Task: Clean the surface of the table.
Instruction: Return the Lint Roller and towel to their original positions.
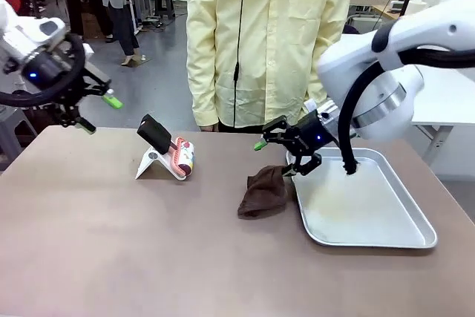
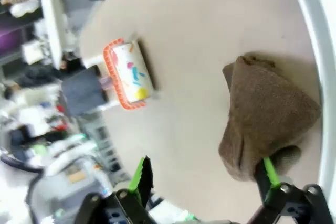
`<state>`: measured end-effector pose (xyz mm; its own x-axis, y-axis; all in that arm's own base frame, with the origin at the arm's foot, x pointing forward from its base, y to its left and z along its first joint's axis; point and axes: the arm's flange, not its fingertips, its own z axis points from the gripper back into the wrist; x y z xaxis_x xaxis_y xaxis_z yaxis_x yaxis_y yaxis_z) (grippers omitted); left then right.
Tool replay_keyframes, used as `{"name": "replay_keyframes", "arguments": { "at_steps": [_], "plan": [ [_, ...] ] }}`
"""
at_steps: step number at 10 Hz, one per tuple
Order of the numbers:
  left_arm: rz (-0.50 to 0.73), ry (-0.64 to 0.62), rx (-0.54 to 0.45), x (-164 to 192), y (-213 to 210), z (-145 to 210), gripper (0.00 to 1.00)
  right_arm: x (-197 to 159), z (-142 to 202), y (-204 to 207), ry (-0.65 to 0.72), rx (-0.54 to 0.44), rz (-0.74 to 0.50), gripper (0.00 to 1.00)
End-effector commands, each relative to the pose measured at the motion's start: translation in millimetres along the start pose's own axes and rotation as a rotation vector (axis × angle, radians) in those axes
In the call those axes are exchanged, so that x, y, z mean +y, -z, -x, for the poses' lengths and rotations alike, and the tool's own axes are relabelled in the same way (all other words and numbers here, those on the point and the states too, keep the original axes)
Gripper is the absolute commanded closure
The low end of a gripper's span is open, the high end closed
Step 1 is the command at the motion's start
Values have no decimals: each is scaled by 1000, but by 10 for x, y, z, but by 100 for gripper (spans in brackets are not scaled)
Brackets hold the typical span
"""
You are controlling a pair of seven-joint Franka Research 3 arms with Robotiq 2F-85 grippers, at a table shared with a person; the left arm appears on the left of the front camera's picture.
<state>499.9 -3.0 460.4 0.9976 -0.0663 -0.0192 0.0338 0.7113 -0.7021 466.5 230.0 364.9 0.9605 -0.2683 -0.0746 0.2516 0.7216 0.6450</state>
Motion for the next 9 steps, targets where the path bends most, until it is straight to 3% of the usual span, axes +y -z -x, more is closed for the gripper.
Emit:
{"name": "replay_keyframes", "arguments": {
  "at_steps": [1, 3, 4, 6, 7, 8, 9],
  "plan": [
    [67, 40, -44, 156, -97, 353, 0, 407, 126, -314, 31, 16, 250, 0],
    [121, 62, -53, 369, -253, 688, 0, 300, 356, -505, 48, 8, 193, 0],
    [156, 83, -28, 485, -321, 886, 0, 108, 509, -607, 62, 81, 116, 0],
    [223, 116, -25, 738, -359, 1308, 0, -504, 906, -920, 125, 217, -64, 0],
    [277, 125, -38, 889, -382, 1501, 0, -830, 1072, -1144, 132, 217, -144, 0],
    [336, 103, -88, 1021, -409, 1620, 0, -1182, 1141, -1374, 51, 134, -203, 0],
    [398, 100, -115, 1108, -430, 1659, 0, -1529, 1063, -1600, 42, 192, -341, 0]
  ]
}}
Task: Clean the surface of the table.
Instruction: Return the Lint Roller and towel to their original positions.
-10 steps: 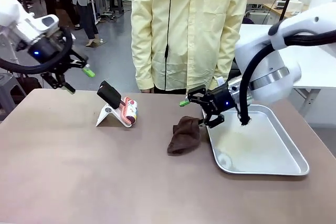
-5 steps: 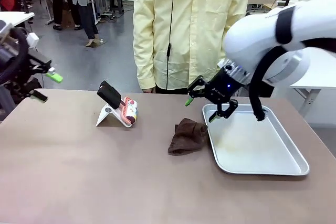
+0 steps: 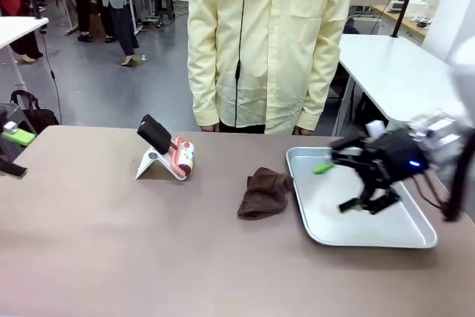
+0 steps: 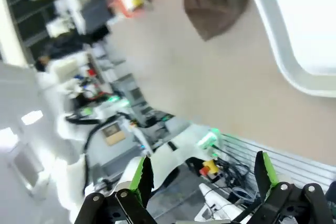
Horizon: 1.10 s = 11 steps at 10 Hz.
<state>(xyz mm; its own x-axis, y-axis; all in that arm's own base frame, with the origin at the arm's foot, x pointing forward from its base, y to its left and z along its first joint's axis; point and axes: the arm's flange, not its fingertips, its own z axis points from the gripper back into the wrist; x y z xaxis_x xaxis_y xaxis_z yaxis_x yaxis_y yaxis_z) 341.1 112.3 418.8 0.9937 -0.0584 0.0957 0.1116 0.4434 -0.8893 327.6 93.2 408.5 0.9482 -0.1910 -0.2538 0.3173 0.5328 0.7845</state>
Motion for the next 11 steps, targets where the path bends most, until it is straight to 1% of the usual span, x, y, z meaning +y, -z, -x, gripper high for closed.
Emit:
{"name": "replay_keyframes", "arguments": {
  "at_steps": [1, 2, 3, 4, 5, 6, 7, 11],
  "plan": [
    [121, 13, -55, 73, -37, -13, 0, -685, -41, -616, -26, 83, -265, 0],
    [146, 10, -45, 89, -11, -54, 0, -873, -109, -826, -55, 188, -386, 0],
    [148, 5, -38, 108, 26, -93, 0, -1033, -155, -966, -44, 228, -462, 0],
    [173, -2, -39, 122, 48, -126, 0, -1199, -190, -1061, -21, 228, -488, 0],
    [229, 20, -38, 113, 48, -146, 0, -1357, -221, -1090, -14, 234, -527, 0],
    [249, 30, -31, 95, 70, -181, 0, -1403, -241, -960, -14, 139, -513, 0],
    [168, -20, -40, 123, 77, -84, 0, -1234, -15, -1097, -15, 197, -545, 0],
    [168, -20, -40, 123, 77, -84, 0, -1234, -15, -1097, -15, 197, -545, 0]
  ]
}}
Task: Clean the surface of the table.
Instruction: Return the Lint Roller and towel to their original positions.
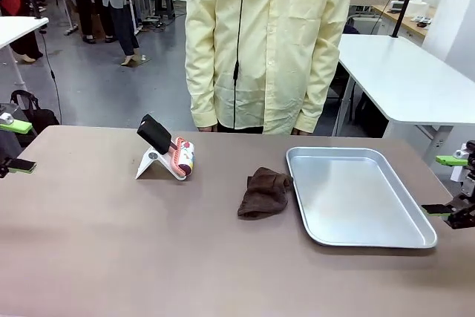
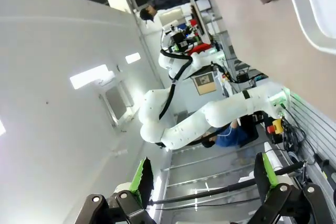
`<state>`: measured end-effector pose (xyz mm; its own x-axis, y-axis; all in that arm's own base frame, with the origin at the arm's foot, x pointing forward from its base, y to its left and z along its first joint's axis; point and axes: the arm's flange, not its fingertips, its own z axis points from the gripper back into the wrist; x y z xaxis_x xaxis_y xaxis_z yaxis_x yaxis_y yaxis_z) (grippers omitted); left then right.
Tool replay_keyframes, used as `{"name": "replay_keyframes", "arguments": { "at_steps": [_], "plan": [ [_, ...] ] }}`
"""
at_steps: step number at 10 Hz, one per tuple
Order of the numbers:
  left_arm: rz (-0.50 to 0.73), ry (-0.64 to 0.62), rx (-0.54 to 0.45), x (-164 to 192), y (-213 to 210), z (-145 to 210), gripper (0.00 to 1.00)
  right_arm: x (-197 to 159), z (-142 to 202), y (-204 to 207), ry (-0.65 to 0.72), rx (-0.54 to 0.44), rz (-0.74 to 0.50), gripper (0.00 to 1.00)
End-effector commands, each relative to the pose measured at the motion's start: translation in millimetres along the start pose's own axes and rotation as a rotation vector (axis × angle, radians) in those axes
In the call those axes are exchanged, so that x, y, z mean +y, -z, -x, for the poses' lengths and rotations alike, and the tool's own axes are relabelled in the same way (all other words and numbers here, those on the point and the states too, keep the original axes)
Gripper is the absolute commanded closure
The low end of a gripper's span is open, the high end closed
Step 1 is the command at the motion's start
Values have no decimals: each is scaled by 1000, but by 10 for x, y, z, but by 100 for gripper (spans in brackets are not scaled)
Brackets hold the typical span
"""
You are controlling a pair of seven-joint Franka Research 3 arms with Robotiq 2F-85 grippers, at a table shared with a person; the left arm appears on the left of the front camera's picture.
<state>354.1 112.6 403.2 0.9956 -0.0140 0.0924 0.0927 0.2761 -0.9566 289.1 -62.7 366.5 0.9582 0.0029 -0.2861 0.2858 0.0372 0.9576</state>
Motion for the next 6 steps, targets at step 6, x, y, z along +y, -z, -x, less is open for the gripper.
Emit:
{"name": "replay_keyframes", "arguments": {
  "at_steps": [6],
  "plan": [
    [-12, -1, 0, -28, 16, 30, 0, 63, 27, -7, 15, -4, -14, 0]
  ]
}}
